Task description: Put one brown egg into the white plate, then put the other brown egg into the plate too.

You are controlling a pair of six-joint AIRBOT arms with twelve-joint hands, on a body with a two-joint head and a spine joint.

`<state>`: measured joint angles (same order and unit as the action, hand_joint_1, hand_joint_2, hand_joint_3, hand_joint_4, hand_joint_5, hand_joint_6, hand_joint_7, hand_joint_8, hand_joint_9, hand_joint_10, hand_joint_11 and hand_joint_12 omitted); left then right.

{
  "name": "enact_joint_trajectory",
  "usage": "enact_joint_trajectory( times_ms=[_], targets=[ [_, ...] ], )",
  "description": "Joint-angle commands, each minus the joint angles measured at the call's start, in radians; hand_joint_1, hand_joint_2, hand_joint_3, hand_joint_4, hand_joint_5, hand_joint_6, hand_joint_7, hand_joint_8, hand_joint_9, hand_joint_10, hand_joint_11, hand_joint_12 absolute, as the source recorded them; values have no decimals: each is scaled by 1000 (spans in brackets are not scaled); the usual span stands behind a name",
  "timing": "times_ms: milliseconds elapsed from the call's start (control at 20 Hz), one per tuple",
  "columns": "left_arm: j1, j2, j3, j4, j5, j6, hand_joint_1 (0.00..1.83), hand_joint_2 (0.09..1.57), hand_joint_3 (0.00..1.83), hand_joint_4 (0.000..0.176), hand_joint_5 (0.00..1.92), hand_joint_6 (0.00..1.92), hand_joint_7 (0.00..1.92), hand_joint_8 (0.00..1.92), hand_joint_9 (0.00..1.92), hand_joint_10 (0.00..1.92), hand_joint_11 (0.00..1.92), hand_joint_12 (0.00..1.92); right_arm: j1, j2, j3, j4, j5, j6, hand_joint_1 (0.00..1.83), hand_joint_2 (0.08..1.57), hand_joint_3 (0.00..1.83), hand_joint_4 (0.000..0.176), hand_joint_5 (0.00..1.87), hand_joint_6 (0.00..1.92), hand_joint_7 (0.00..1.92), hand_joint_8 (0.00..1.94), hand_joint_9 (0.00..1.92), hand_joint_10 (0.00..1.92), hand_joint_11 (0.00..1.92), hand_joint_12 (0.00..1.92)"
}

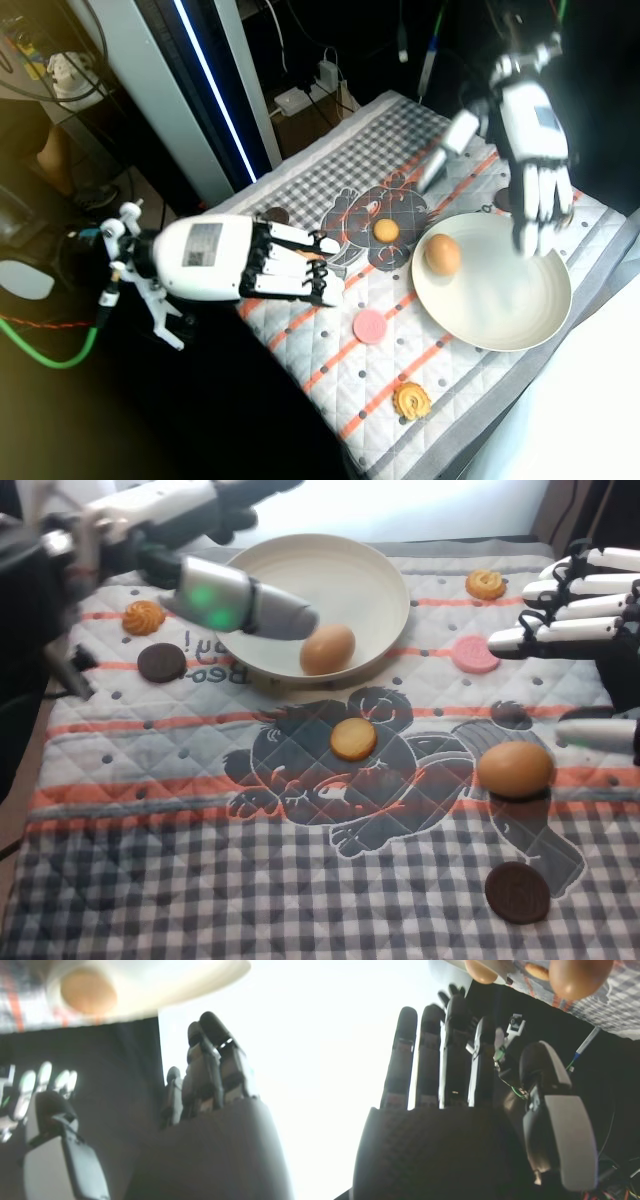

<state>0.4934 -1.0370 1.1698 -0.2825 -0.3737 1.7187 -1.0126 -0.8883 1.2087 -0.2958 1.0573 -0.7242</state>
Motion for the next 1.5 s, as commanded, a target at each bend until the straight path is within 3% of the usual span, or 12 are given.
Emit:
enact_joint_trajectory(
  times_ms=[0, 150, 200, 350, 450, 550, 650, 850, 900, 950, 1150, 1450],
  targets=[
    [22, 36, -36, 63, -206, -99, 669, 721, 0, 176, 0, 0, 0, 0, 231, 2, 0, 997, 11, -4, -7, 15, 104, 0, 419, 1103, 0, 106, 394, 0, 504, 0, 442, 3, 180, 568],
    [139, 133, -171, 170, -375, -227, 625, 753, 3, 176, 31, 4, 76, 8, 253, 3, 0, 1020, 5, -44, 0, -23, 48, 0, 607, 1045, 0, 100, 390, 4, 522, 9, 536, 15, 242, 617],
    [163, 153, -203, 185, -400, -227, 627, 759, 3, 176, 50, 5, 103, 8, 253, 2, 0, 986, 5, -59, 8, -33, 27, 0, 662, 1013, 1, 61, 424, 0, 551, 1, 577, 7, 261, 694],
    [207, 188, -253, 201, -438, -228, 647, 775, 5, 176, 55, 0, 153, 9, 303, 10, 0, 1132, 1, -101, 30, -41, -18, 0, 785, 970, 0, 32, 466, 2, 641, 5, 671, 12, 253, 898],
    [221, 187, -251, 172, -443, -228, 643, 795, 6, 176, 36, 0, 190, 8, 335, 12, 0, 1125, -2, -122, 40, -42, -26, 0, 823, 977, 0, 55, 479, 2, 705, 10, 778, 39, 336, 985],
    [229, 185, -248, 156, -444, -228, 639, 800, 7, 176, 11, 0, 181, 3, 342, 13, 0, 1127, -2, -135, 48, -43, -29, 0, 872, 965, 0, 39, 558, 3, 787, 15, 895, 84, 447, 1130],
    [236, 184, -248, 145, -452, -228, 642, 815, 11, 176, 0, 0, 185, 4, 348, 13, 0, 1128, -1, -143, 53, -41, -30, 0, 915, 996, 2, 15, 636, 1, 893, 25, 824, 703, 679, 1404],
    [244, 185, -249, 129, -463, -228, 645, 829, 2, 176, 21, 4, 221, 6, 386, 13, 0, 1193, -1, -159, 64, -40, -30, 0, 1009, 1015, 1, 0, 766, 6, 978, 112, 756, 1226, 794, 1502],
    [244, 186, -249, 129, -463, -228, 648, 830, 1, 176, 30, 4, 230, 5, 395, 10, 0, 1183, -1, -159, 64, -40, -30, 0, 1050, 1027, 1, 0, 845, 9, 891, 581, 801, 1421, 860, 1641],
    [244, 187, -249, 128, -464, -229, 646, 828, 0, 176, 28, 1, 233, 3, 405, 10, 0, 1205, -1, -159, 65, -40, -30, 0, 1114, 1078, 8, 0, 984, 720, 839, 1015, 877, 1527, 948, 1706],
    [246, 185, -249, 122, -466, -229, 653, 828, 1, 176, 39, 2, 243, 3, 406, 3, 0, 1187, -1, -159, 69, -40, -29, 0, 1259, 1095, 0, 0, 1118, 574, 979, 1192, 956, 1112, 893, 1383],
    [250, 184, -248, 112, -472, -229, 642, 837, 1, 176, 63, 4, 242, 1, 395, 2, 0, 1171, 49, -184, 124, -39, -18, 0, 1231, 1122, 1, 0, 1042, 749, 930, 1222, 900, 1178, 834, 1483]
  ],
)
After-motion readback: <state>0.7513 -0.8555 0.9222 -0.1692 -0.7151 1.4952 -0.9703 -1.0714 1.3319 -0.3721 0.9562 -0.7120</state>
